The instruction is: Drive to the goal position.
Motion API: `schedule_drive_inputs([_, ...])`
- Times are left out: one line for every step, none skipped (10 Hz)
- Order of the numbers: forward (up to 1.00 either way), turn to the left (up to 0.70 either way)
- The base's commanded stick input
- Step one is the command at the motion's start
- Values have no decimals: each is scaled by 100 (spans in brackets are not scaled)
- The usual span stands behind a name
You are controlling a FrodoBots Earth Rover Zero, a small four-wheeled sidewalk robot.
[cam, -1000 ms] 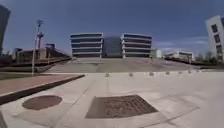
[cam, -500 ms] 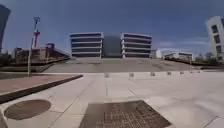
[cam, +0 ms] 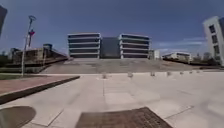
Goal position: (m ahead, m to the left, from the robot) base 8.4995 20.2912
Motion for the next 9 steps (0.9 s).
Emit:
schedule_drive_inputs([70,-5])
schedule_drive_inputs([70,-5])
schedule_drive_inputs([70,-5])
schedule_drive_inputs([70,-5])
schedule_drive_inputs([70,-5])
schedule_drive_inputs([70,-5])
schedule_drive_inputs([70,-5])
schedule_drive_inputs([70,-5])
schedule_drive_inputs([70,-5])
